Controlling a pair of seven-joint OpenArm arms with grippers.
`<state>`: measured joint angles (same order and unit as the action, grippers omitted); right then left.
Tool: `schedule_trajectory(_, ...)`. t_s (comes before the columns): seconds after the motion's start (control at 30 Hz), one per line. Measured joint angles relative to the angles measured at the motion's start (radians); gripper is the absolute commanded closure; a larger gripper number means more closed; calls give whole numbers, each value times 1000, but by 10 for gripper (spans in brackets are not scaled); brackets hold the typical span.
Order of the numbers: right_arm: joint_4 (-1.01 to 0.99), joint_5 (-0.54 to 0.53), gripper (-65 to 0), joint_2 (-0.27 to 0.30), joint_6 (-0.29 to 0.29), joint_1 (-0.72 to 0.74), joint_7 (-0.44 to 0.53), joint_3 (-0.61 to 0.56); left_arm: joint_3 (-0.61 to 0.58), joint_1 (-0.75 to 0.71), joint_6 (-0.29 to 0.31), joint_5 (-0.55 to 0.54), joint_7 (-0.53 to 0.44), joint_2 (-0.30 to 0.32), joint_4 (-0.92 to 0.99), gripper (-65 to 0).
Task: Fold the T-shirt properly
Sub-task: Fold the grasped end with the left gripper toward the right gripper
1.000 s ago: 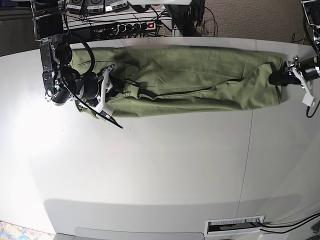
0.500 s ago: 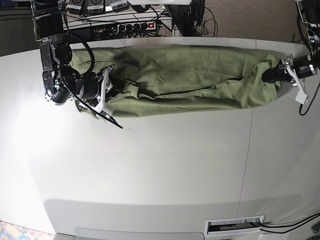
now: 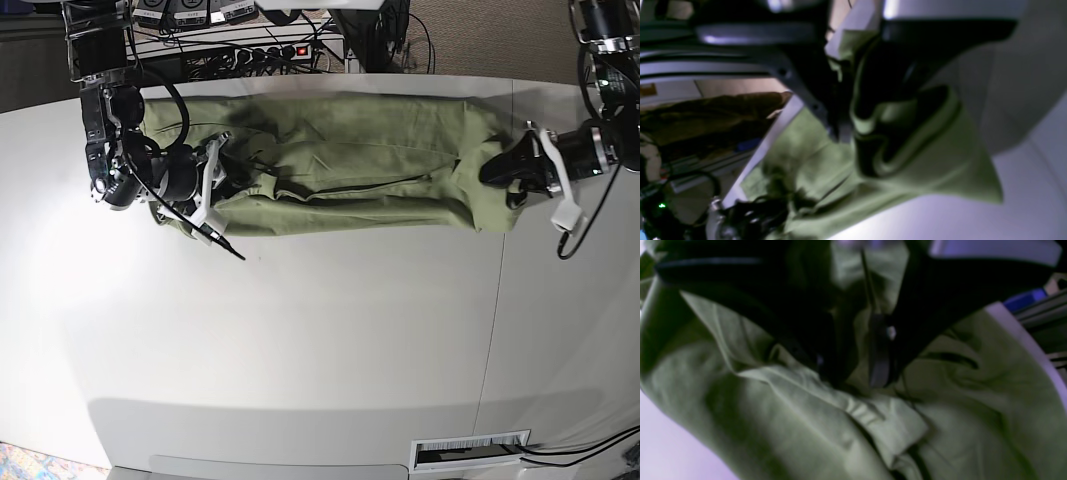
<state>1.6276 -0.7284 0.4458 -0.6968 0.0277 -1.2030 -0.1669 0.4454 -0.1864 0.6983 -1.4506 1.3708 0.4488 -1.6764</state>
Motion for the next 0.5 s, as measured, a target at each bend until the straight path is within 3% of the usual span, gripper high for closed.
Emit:
schedule_trajectory(0.17, 0, 7, -170, 0, 0, 0, 5, 0, 0, -50, 0, 2, -4, -116, -72, 0)
schedule_trajectory(0.5, 0, 6, -170, 0, 0, 0, 14, 0, 0, -50, 0, 2, -40, -290, -86, 0)
